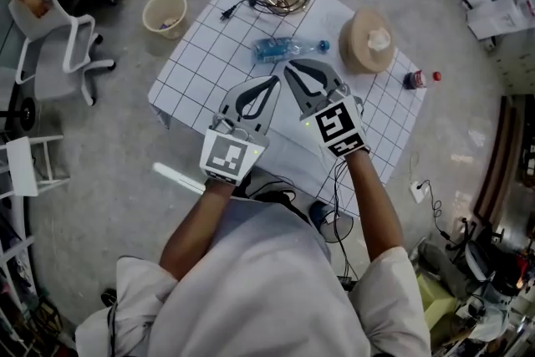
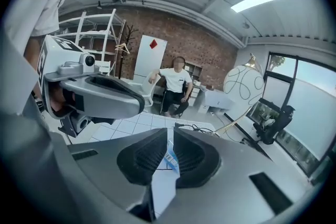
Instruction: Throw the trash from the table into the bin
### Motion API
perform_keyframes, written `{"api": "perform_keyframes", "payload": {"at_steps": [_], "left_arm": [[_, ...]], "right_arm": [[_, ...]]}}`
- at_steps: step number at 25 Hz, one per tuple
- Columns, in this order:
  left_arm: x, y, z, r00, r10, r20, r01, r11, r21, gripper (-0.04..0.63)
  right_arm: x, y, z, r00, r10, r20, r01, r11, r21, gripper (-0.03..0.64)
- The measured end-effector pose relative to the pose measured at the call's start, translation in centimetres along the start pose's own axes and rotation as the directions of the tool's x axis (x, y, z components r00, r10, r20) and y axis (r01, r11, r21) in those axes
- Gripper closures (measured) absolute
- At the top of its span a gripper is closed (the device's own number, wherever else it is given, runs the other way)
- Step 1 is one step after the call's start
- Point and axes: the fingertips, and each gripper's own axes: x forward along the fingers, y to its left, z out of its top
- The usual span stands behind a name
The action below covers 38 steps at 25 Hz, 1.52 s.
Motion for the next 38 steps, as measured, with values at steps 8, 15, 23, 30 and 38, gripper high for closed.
{"api": "perform_keyframes", "payload": {"at_steps": [8,15,23,30,38], "left_arm": [[-0.3,0.8,-1.2,1.000,0.007,-0.024,-0.008,1.000,-0.013,0.589],[-0.7,1.7,-1.1,0.999,0.026,-0.028,-0.026,1.000,0.000,0.589],[-0.7,1.6,-2.0,0.999,0.019,-0.039,-0.020,0.999,-0.026,0.589],[0.2,1.5,-2.6,0.998,0.007,-0.057,-0.009,0.999,-0.039,0.589],[-0.1,1.5,-3.0,0.997,0.009,-0.074,-0.009,1.000,0.012,0.589]], "right_arm": [[3.5,-1.4,-1.8,0.991,0.063,-0.116,-0.077,0.989,-0.123,0.539],[6.4,-1.0,-4.8,0.950,0.153,-0.271,-0.225,0.940,-0.258,0.392],[9.1,-1.4,-6.9,0.904,0.201,-0.378,-0.327,0.894,-0.307,0.380],[10.9,-1.4,-9.0,0.855,0.212,-0.473,-0.401,0.848,-0.345,0.374],[12.5,-1.3,-11.7,0.790,0.195,-0.581,-0.472,0.799,-0.373,0.353]]}}
